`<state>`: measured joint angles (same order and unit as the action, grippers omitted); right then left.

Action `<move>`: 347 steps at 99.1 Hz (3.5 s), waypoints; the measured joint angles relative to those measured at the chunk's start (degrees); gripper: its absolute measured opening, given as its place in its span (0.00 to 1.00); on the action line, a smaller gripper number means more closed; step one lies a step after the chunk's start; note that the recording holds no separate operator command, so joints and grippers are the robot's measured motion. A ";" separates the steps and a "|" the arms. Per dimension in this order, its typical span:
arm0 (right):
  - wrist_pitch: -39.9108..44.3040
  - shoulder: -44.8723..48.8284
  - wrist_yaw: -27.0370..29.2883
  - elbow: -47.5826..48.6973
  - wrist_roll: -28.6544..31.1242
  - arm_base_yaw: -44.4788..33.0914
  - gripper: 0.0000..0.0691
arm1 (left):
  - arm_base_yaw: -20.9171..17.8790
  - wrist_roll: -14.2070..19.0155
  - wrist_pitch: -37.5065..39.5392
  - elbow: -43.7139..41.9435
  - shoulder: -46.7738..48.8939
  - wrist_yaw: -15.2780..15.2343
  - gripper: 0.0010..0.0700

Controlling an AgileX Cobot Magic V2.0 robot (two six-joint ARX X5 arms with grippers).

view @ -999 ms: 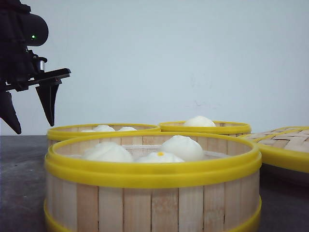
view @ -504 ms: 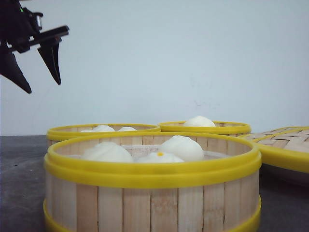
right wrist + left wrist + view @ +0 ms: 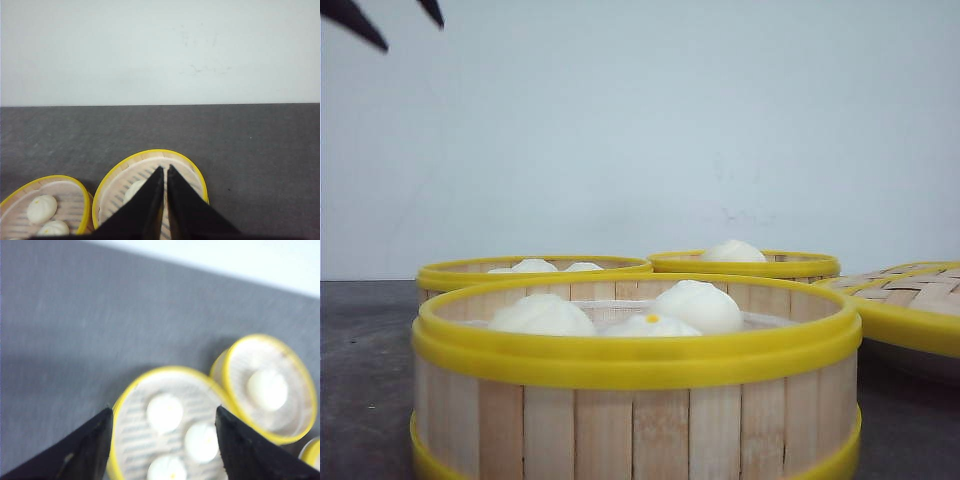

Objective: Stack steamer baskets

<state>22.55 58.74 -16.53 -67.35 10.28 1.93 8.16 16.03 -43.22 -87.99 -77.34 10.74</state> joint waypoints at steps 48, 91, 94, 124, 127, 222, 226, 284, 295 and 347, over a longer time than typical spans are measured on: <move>-3.85 -10.12 2.80 2.32 -18.03 5.95 0.01 | 2.47 -6.38 10.78 3.89 15.56 -9.38 0.02; -4.98 -7.74 3.30 4.20 -8.85 5.33 0.45 | 2.47 -3.21 8.79 6.36 14.10 -6.03 0.44; -5.03 -7.61 3.32 4.20 -8.02 5.33 0.57 | 2.47 -3.02 8.39 6.36 13.64 -5.60 0.53; -0.52 -3.21 3.30 3.82 0.20 2.86 0.81 | -0.28 1.99 1.60 4.13 2.82 3.34 0.67; 1.22 -2.25 3.30 3.39 0.66 2.56 0.81 | -0.50 2.12 0.42 3.76 1.20 3.78 0.67; 23.87 23.93 3.26 -8.35 1.51 -0.33 0.81 | -0.04 0.46 -9.16 2.80 -26.62 -0.07 0.52; 23.87 23.93 3.26 -8.35 1.51 -0.33 0.81 | 0.22 0.02 -9.29 2.80 -27.15 -1.07 0.48; 23.17 23.93 3.28 -8.35 1.09 -0.33 0.81 | 0.76 -1.44 -7.98 2.45 -32.98 -3.15 0.26; 23.10 23.93 3.28 -8.35 1.09 -0.33 0.81 | 1.40 -1.75 -7.37 2.29 -33.31 -3.43 0.07; 22.67 23.93 3.28 -8.35 1.07 -0.33 0.81 | 1.31 -3.76 -15.89 -11.85 -34.58 -3.85 0.02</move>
<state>45.21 82.67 -13.26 -75.70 11.35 1.61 9.48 12.27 -59.11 -99.83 -111.92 6.90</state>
